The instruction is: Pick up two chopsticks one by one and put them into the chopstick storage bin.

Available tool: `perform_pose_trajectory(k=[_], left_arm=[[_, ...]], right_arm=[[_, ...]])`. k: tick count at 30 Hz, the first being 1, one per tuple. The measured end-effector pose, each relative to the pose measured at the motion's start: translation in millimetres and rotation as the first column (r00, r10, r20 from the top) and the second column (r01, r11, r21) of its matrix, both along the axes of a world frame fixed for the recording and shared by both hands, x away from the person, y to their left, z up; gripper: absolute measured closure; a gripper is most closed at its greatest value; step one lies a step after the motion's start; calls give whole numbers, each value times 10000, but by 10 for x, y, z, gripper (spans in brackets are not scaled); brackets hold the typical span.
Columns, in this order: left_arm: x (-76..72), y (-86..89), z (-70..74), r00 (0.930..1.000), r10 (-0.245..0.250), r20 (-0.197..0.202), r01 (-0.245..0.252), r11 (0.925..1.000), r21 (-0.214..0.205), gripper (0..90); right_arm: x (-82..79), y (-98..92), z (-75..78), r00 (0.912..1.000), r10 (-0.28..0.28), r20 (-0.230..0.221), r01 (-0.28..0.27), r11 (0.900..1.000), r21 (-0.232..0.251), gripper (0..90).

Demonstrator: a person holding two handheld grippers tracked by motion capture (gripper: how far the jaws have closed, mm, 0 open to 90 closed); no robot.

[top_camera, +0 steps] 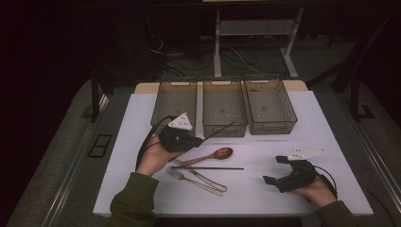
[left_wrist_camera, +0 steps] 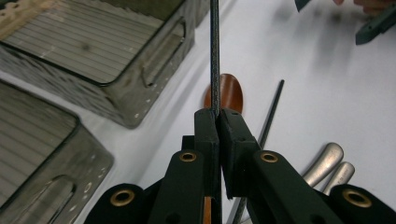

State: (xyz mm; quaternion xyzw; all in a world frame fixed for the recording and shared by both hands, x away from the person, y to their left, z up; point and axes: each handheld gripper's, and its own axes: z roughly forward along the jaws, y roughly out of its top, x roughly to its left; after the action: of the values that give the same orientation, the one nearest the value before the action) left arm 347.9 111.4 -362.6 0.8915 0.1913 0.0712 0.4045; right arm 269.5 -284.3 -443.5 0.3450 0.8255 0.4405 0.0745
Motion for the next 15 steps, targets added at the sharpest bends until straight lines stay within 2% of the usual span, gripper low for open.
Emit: perform_pose_trajectory(k=[3,4,5,15], left_arm=[[22,37,30,9999,170,5,-170,9997,-195,853],[32,49,39,9998,179,7,-179,9996,-210,853],[42,57,48,9997,230,-12,-230,9995,-223,853],[89,110,156,9987,495,145,-489,9979,-422,853]], right_arm=[[3,1,-2,10000,-14,49,14,10000,3,22],[6,-1,-2,10000,13,60,-13,10000,-11,21],[-3,3,2,9999,-49,-124,49,10000,28,21],[-8,4,5,10000,-51,-60,51,10000,15,21]])
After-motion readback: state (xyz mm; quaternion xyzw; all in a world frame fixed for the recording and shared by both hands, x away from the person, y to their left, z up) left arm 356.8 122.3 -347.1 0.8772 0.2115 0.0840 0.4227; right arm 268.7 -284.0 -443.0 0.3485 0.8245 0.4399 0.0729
